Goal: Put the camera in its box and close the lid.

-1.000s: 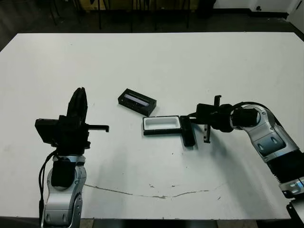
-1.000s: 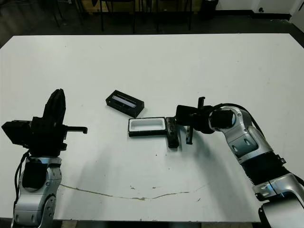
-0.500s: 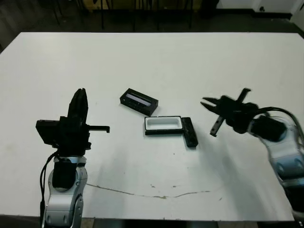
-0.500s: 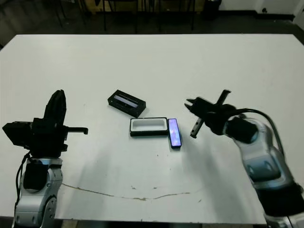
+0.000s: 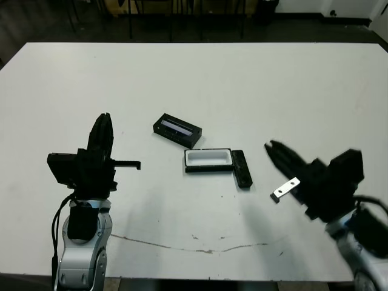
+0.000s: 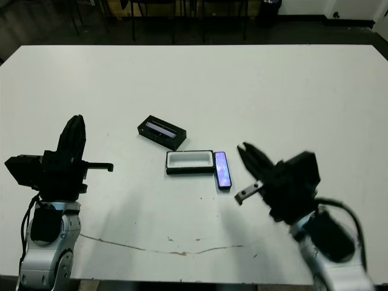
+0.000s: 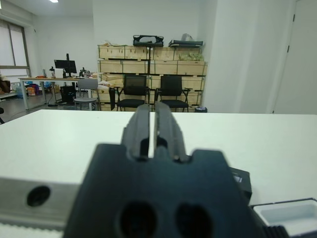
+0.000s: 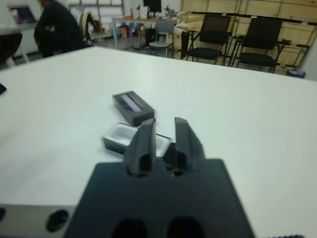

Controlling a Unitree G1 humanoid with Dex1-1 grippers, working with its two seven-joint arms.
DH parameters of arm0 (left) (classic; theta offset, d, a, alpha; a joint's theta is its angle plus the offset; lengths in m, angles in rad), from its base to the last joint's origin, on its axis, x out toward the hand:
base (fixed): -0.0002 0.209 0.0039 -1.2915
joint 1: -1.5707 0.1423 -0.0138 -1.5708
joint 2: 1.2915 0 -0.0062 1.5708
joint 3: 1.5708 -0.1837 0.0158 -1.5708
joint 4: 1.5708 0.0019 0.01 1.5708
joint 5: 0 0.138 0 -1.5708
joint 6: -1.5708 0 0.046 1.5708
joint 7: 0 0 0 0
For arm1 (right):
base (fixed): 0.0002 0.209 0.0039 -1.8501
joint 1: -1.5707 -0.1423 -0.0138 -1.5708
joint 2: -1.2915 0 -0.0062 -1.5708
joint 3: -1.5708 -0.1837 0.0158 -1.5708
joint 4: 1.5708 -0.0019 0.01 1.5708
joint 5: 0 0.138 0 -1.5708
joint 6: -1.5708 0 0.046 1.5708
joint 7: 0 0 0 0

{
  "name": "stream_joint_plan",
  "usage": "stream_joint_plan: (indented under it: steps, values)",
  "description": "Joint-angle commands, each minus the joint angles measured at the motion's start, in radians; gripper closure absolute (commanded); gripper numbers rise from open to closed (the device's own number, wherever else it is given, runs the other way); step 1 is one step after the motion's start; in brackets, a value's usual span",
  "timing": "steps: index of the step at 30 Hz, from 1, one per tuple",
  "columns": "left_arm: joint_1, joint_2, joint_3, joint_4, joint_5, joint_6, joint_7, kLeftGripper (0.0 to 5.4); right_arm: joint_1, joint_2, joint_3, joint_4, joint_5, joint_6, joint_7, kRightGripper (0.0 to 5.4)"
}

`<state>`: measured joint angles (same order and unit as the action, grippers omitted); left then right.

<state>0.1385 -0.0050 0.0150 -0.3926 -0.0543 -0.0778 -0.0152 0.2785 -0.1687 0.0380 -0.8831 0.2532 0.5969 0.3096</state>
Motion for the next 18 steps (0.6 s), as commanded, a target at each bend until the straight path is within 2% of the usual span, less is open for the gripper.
stream_joint_plan:
  steps: [1,6,12,14,18]
  values:
    - [0.015,0.005,0.004,0.016,-0.004,0.012,-0.004,5.40,0.114,0.066,0.083,0.063,-0.025,-0.076,-0.072,4.30]
    - [0.021,0.006,0.005,0.013,-0.006,0.013,-0.006,5.40,0.134,0.093,0.207,0.184,-0.111,-0.238,-0.170,3.42]
    - [0.025,0.008,0.006,0.012,0.000,0.014,-0.005,5.40,0.134,0.144,0.305,0.314,-0.200,-0.439,-0.279,2.38]
    - [0.026,0.006,0.006,0.011,-0.003,0.018,-0.004,5.40,0.132,0.154,0.325,0.343,-0.227,-0.481,-0.309,2.04]
    - [0.025,0.006,0.006,0.009,-0.004,0.020,-0.004,5.40,0.134,0.165,0.338,0.374,-0.255,-0.520,-0.354,1.34]
